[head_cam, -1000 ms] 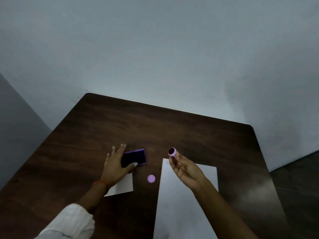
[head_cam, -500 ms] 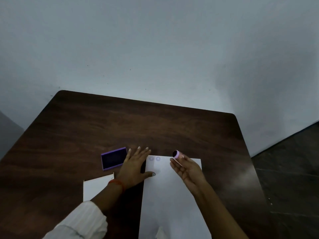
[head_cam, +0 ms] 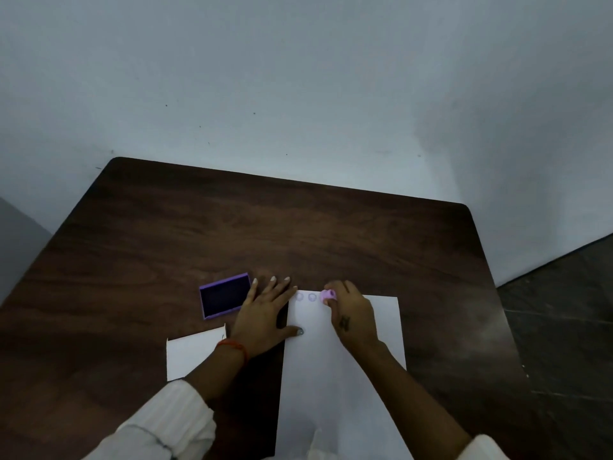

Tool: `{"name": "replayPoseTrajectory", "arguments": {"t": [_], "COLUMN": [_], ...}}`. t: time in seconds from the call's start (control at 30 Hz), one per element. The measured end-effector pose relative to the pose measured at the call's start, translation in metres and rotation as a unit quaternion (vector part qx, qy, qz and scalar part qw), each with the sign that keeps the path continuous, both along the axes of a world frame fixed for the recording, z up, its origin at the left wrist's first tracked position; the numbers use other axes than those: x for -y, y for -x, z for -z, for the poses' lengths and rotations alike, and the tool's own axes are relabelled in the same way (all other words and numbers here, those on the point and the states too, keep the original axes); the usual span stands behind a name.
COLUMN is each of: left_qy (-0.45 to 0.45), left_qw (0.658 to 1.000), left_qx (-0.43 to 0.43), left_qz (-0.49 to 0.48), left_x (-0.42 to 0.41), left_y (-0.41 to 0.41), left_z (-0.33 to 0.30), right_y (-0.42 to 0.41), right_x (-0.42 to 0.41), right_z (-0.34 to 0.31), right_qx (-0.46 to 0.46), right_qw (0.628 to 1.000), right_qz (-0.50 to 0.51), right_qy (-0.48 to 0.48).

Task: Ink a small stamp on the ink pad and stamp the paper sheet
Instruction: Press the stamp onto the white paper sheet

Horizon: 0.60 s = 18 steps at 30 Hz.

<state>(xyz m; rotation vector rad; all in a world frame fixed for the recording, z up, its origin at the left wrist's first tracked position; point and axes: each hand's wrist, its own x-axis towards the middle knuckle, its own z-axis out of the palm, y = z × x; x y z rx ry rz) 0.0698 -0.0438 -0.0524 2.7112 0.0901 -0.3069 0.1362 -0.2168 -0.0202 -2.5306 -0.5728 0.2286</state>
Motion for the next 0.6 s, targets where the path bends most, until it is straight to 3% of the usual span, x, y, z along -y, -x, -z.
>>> {"name": "replayPoseTrajectory", "arguments": {"t": [0.13, 0.6], "left_qy": [-0.001, 0.004], "left_qw": [1.0, 1.0], "left_qx": [-0.005, 0.01], "left_qz": [0.0, 0.004], "left_x": [0.0, -0.001], "left_y": [0.0, 0.002], "left_z": [-0.001, 0.003], "right_y": [-0.004, -0.01], "right_x": [-0.005, -0.014], "right_z": [0.002, 0.001], "right_qx": [-0.029, 0.014], "right_qw": [0.995, 0.984], "right_qz": [-0.021, -0.077], "right_qy": [0.089, 0.163]}}
